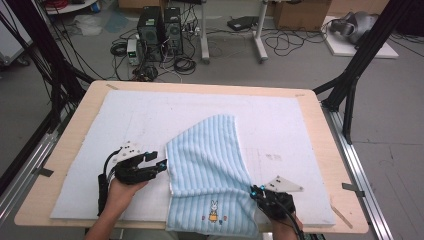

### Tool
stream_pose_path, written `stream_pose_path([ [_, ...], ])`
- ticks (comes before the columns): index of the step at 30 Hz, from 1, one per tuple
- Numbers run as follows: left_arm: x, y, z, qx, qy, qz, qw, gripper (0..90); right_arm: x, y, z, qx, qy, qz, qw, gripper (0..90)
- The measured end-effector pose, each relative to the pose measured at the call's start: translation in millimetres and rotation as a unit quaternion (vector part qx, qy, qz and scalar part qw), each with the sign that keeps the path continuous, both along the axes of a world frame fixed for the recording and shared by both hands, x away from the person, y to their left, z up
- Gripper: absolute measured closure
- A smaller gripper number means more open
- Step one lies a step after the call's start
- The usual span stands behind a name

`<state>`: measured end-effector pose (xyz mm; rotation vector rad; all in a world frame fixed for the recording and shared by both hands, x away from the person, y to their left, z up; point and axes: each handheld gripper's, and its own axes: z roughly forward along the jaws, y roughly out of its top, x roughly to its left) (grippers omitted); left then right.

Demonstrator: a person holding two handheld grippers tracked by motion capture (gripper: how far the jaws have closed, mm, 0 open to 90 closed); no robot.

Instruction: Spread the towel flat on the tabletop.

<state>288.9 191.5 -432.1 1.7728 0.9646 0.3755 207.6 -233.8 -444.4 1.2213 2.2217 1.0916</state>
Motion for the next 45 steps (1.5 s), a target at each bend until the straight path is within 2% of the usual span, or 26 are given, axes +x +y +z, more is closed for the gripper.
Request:
stream_pose_path([
  [7, 2.4, -0.3, -0.5, -0.002, 0.0, 0.002, 1.0, 46.8, -27.7, -16.2, -0.5, -0.046, 0.01, -0.011, 0.9988, 85.8],
  [8, 3.0, -0.5, -0.6, -0.004, 0.0, 0.003, 1.0, 46.8, -28.8, -16.7, 0.6, -0.047, 0.009, -0.011, 0.9988, 85.0],
  [10, 4.6, -0.8, -0.9, -0.007, 0.002, 0.006, 1.0, 46.8, -28.1, -16.9, 4.1, -0.032, 0.002, -0.014, 0.9994, 78.9],
  [12, 6.9, -2.2, 0.0, -0.003, 0.007, 0.004, 1.0, 47.2, -23.1, -16.6, 8.3, -0.01, -0.007, -0.016, 0.9998, 69.7],
  [15, 9.3, -4.8, 3.0, -0.005, 0.004, 0.002, 1.0, 47.3, -11.6, -11.2, 15.2, 0.008, -0.028, -0.029, 0.9992, 58.4],
  [18, 13.3, -6.8, 5.0, -0.006, 0.003, 0.004, 1.0, 47.3, 4.3, -2.1, 20.2, 0.019, -0.042, -0.036, 0.9983, 53.1],
  [21, 16.4, -10.5, 1.8, -0.007, 0.012, 0.007, 0.9999, 47.8, 24.6, 11.0, 19.1, 0.013, -0.039, -0.03, 0.9987, 51.5],
  [25, 19.3, -25.9, -6.9, 0.013, 0.026, -0.006, 0.9996, 52.1, 48.0, 30.6, 10.6, -0.013, -0.017, -0.024, 0.9995, 52.4],
  [28, 20.5, -39.5, -13.1, 0.031, 0.039, -0.016, 0.9986, 52.2, 59.5, 43.8, -0.2, -0.043, 0.015, -0.009, 0.9989, 58.1],
  [30, 19.5, -48.8, -17.5, 0.049, 0.045, -0.024, 0.9975, 52.2, 59.2, 44.8, -1.6, -0.036, 0.019, 0.0, 0.9992, 64.4],
  [32, 18.5, -57.3, -18.9, 0.083, 0.043, -0.029, 0.9952, 52.6, 58.0, 42.6, -1.0, -0.032, 0.023, 0.013, 0.9991, 72.8],
  [34, 18.1, -60.4, -19.4, 0.092, 0.043, -0.031, 0.9943, 52.5, 55.6, 40.8, -0.3, -0.024, 0.033, 0.024, 0.9989, 82.6],
  [36, 18.1, -62.1, -19.7, 0.105, 0.044, -0.031, 0.993, 53.0, 52.4, 39.2, 0.0, -0.023, 0.036, 0.036, 0.9984, 84.1],
  [38, 16.6, -63.9, -19.5, 0.115, 0.037, -0.036, 0.992, 60.9, 49.1, 37.7, 0.7, -0.021, 0.041, 0.048, 0.9978, 84.5],
  [40, 14.5, -64.9, -19.0, 0.119, 0.037, -0.057, 0.9906, 80.6, 45.8, 36.5, 1.5, -0.021, 0.042, 0.053, 0.9975, 84.4],
  [41, 12.8, -65.4, -18.6, 0.119, 0.04, -0.059, 0.9903, 85.8, 43.9, 36.1, 2.0, -0.022, 0.044, 0.057, 0.9972, 84.4],
  [43, 10.9, -62.4, -16.3, 0.114, 0.059, -0.071, 0.9892, 86.6, 39.6, 35.1, 2.8, -0.024, 0.046, 0.06, 0.9968, 84.3],
  [44, 9.1, -59.8, -14.7, 0.113, 0.071, -0.081, 0.9878, 86.6, 37.5, 34.3, 3.2, -0.025, 0.045, 0.063, 0.9967, 84.2],
  [45, 7.0, -59.2, -14.3, 0.11, 0.075, -0.083, 0.9876, 86.6, 35.1, 33.3, 3.5, -0.027, 0.047, 0.065, 0.9964, 84.1],
])
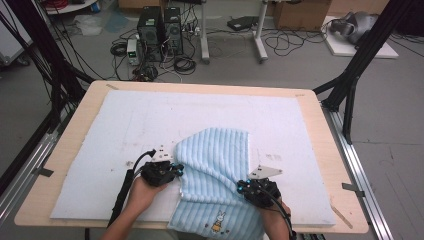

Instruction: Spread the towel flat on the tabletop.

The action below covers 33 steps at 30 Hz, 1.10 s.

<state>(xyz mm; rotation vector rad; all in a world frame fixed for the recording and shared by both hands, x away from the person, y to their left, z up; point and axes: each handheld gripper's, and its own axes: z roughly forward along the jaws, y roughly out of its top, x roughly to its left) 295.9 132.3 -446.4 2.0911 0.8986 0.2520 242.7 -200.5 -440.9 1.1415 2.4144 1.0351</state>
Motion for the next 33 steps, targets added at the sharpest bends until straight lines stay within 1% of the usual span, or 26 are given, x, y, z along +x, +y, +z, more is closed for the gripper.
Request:
stream_pose_path([
  [2, -5.1, 3.1, 1.2, 0.002, 0.01, -0.015, 0.9998, 86.6, -3.2, -1.6, 0.5, -0.004, 0.002, 0.003, 1.0, 84.1],
  [5, -12.1, 6.9, 1.5, -0.005, 0.021, -0.03, 0.9993, 86.6, -9.8, -4.7, 1.3, -0.005, 0.006, 0.005, 1.0, 84.1],
  [9, -18.6, 8.7, 1.9, -0.018, 0.035, -0.051, 0.9979, 86.5, -19.3, -9.1, 2.0, -0.008, 0.008, 0.009, 0.9999, 84.0],
  [10, -20.4, 8.6, 2.9, -0.022, 0.036, -0.06, 0.9973, 86.5, -20.8, -9.8, 2.2, -0.01, 0.009, 0.009, 0.9999, 83.7],
  [12, -22.9, 9.1, 5.1, -0.03, 0.033, -0.07, 0.9966, 85.6, -24.7, -12.2, 3.7, -0.009, 0.016, 0.012, 0.9998, 81.7],
  [13, -23.2, 9.9, 6.2, -0.031, 0.023, -0.067, 0.997, 82.0, -25.6, -13.6, 4.3, -0.002, 0.023, 0.012, 0.9996, 78.7],
  [14, -22.1, 11.3, 6.9, -0.028, 0.008, -0.053, 0.9982, 70.3, -25.9, -15.4, 5.7, 0.011, 0.026, 0.011, 0.9995, 74.7],
  [15, -19.9, 13.4, 7.2, -0.026, -0.004, -0.037, 0.9989, 63.0, -26.0, -16.5, 7.9, 0.021, 0.021, 0.006, 0.9995, 71.9],
  [17, -13.3, 18.2, 8.7, -0.036, -0.024, -0.006, 0.9991, 59.6, -22.0, -16.5, 11.9, 0.034, 0.003, -0.005, 0.9994, 62.3],
  [18, -10.4, 20.0, 10.4, -0.043, -0.032, 0.008, 0.9985, 58.0, -17.9, -16.1, 13.2, 0.038, -0.006, -0.011, 0.9992, 58.3],
  [19, -7.4, 21.3, 12.3, -0.052, -0.041, 0.018, 0.9977, 56.8, -12.8, -14.6, 13.8, 0.041, -0.012, -0.02, 0.9989, 51.4],
  [20, -4.4, 22.8, 14.4, -0.057, -0.05, 0.025, 0.9968, 55.8, -7.1, -12.7, 14.0, 0.044, -0.021, -0.032, 0.9983, 46.5],
  [21, -1.0, 24.9, 16.4, -0.066, -0.06, 0.036, 0.9953, 54.8, -0.9, -11.3, 13.8, 0.046, -0.034, -0.039, 0.9976, 45.2],
  [22, 1.1, 26.5, 17.3, -0.074, -0.063, 0.044, 0.9943, 53.0, 7.6, -8.7, 13.1, 0.048, -0.044, -0.049, 0.9967, 43.9],
  [23, 3.8, 29.1, 17.9, -0.086, -0.063, 0.054, 0.9928, 52.5, 12.8, -6.5, 12.7, 0.043, -0.047, -0.057, 0.9963, 42.9],
  [24, 6.3, 32.1, 18.0, -0.096, -0.062, 0.064, 0.9914, 52.0, 20.3, -2.9, 11.3, 0.032, -0.048, -0.066, 0.9962, 42.5],
  [25, 8.1, 34.7, 17.8, -0.098, -0.062, 0.073, 0.9906, 51.1, 27.7, 0.7, 9.4, 0.022, -0.042, -0.069, 0.9965, 42.5],
  [26, 9.6, 37.0, 17.4, -0.097, -0.062, 0.077, 0.9903, 50.7, 34.5, 4.6, 6.7, 0.013, -0.039, -0.068, 0.9968, 43.5],
  [27, 11.0, 39.8, 17.2, -0.095, -0.062, 0.08, 0.9904, 50.6, 39.4, 9.1, 3.8, 0.006, -0.028, -0.066, 0.9974, 49.6],
  [28, 11.6, 41.2, 17.2, -0.094, -0.064, 0.081, 0.9902, 50.6, 43.0, 14.5, 0.1, -0.003, -0.012, -0.052, 0.9986, 55.5],
  [29, 11.9, 42.3, 17.3, -0.097, -0.066, 0.084, 0.9895, 50.7, 44.1, 17.3, -2.5, -0.011, -0.009, -0.045, 0.9989, 59.4],
  [30, 12.3, 43.5, 17.9, -0.096, -0.067, 0.083, 0.9896, 51.0, 42.3, 18.8, -2.9, -0.012, -0.016, -0.043, 0.9989, 68.1],
  [31, 13.0, 44.3, 18.8, -0.095, -0.068, 0.081, 0.9899, 51.7, 40.8, 18.2, -2.1, -0.011, -0.014, -0.038, 0.9991, 78.6],
  [32, 14.3, 44.5, 20.6, -0.091, -0.068, 0.079, 0.9904, 52.2, 38.4, 17.0, -1.1, -0.015, -0.013, -0.03, 0.9994, 84.4],
  [33, 15.7, 44.7, 23.3, -0.092, -0.07, 0.077, 0.9904, 52.6, 35.4, 16.0, -0.3, -0.021, -0.015, -0.022, 0.9994, 85.7],
])
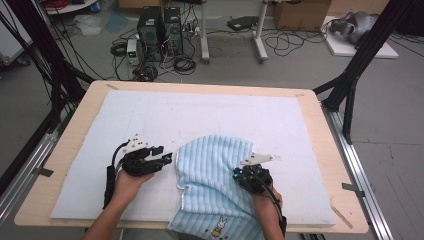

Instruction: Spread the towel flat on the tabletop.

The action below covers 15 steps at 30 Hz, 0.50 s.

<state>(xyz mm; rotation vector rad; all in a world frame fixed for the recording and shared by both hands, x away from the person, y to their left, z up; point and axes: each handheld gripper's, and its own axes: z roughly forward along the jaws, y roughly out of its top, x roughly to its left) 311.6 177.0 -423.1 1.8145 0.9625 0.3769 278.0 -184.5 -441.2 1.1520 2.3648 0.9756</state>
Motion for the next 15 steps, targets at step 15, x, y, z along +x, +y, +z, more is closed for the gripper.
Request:
stream_pose_path([
  [15, 38.8, -27.5, 25.8, -0.035, -0.009, -0.023, 0.9991, 50.9, -37.3, -36.7, 11.8, 0.027, 0.003, 0.007, 0.9996, 65.6],
])
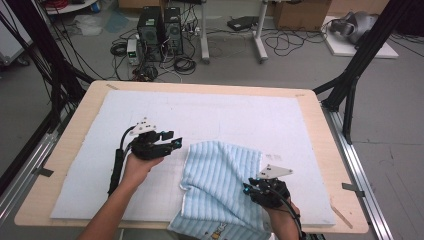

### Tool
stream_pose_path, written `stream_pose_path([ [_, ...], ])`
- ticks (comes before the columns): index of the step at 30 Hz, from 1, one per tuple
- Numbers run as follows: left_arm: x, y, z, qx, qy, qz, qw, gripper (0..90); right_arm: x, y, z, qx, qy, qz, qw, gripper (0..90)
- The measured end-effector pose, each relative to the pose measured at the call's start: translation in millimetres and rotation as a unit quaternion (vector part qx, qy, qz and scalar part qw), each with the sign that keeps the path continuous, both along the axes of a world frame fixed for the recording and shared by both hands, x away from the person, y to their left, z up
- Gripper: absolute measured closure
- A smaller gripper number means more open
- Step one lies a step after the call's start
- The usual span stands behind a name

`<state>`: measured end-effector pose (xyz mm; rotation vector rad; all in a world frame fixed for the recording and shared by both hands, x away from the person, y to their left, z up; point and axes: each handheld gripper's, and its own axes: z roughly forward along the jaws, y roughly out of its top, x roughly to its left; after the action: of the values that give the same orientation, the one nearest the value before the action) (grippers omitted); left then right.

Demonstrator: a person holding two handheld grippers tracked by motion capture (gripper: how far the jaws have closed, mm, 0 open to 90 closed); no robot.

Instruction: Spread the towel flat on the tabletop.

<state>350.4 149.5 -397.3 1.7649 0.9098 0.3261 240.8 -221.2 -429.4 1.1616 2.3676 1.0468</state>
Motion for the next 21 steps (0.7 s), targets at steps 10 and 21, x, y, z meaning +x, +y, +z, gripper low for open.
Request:
stream_pose_path([
  [10, 32.6, -35.8, -17.0, 0.047, 0.021, -0.005, 0.9986, 55.3, 2.6, -15.1, 6.6, 0.015, -0.023, -0.037, 0.9989, 56.9],
  [21, 27.7, -73.8, -48.9, 0.189, 0.014, -0.057, 0.9802, 51.4, -1.3, -20.3, 9.0, 0.021, -0.032, -0.045, 0.9982, 54.1],
])
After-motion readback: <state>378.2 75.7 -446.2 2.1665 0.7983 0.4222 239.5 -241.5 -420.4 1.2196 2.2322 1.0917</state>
